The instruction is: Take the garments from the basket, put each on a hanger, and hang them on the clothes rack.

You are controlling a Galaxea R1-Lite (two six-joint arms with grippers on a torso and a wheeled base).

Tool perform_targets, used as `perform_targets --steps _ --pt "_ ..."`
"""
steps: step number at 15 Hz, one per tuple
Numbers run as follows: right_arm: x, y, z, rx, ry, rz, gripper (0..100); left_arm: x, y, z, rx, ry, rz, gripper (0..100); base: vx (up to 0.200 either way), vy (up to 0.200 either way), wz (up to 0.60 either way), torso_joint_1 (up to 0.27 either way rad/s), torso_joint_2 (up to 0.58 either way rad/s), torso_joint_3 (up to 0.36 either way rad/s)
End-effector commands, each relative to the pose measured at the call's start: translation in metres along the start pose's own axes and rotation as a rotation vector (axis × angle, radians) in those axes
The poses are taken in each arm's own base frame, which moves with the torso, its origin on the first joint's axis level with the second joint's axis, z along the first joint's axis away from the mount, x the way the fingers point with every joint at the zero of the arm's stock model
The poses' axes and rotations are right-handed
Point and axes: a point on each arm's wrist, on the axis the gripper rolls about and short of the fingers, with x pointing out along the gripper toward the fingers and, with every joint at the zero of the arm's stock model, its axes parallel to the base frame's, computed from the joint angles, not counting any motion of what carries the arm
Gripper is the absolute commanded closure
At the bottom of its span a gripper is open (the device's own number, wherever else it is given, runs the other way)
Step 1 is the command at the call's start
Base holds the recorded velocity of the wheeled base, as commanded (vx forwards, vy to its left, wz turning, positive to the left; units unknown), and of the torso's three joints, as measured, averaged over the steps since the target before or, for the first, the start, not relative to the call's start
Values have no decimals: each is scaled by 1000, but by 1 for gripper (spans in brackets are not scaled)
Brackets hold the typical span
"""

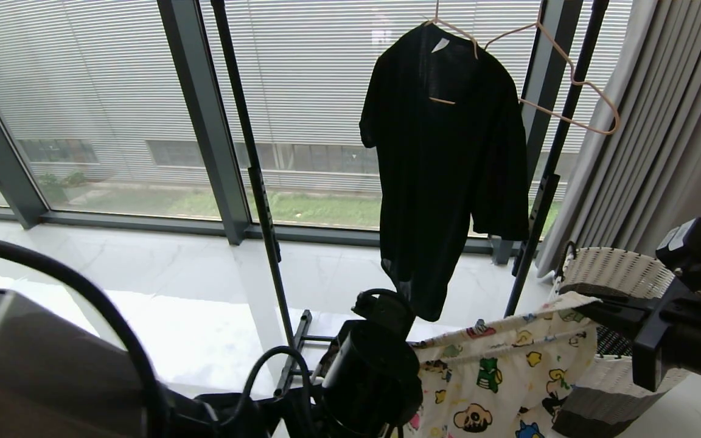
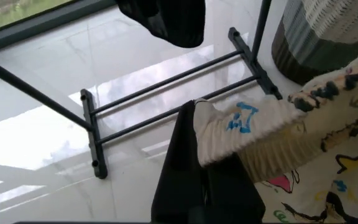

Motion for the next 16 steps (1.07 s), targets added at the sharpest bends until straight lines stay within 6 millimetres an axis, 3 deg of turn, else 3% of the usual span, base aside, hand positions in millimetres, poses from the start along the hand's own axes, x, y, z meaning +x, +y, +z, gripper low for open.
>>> perform_targets --steps 1,3,6,8,11,14,16 --pt "4 11 4 -22 -9 65 100 -78 66 25 -12 -47 7 100 0 0 0 0 0 0" --pt "9 11 16 -28 -38 70 100 -111 96 43 -23 -61 20 100 0 0 0 0 0 0" --pt "27 5 45 -33 -92 60 100 -157 120 53 -37 -74 -60 100 0 0 0 0 0 0" --pt "36 0 66 -50 -142 49 100 -177 125 64 -47 -120 -153 100 0 0 0 0 0 0" --pt "35 -3 86 -54 -175 42 100 -189 129 93 -74 -227 -198 100 0 0 0 0 0 0" --pt "32 -5 99 -59 -190 40 100 -186 127 93 -70 -218 -192 100 0 0 0 0 0 0" --pt "15 -4 102 -91 -193 41 100 -180 126 97 -77 -224 -160 100 0 0 0 0 0 0"
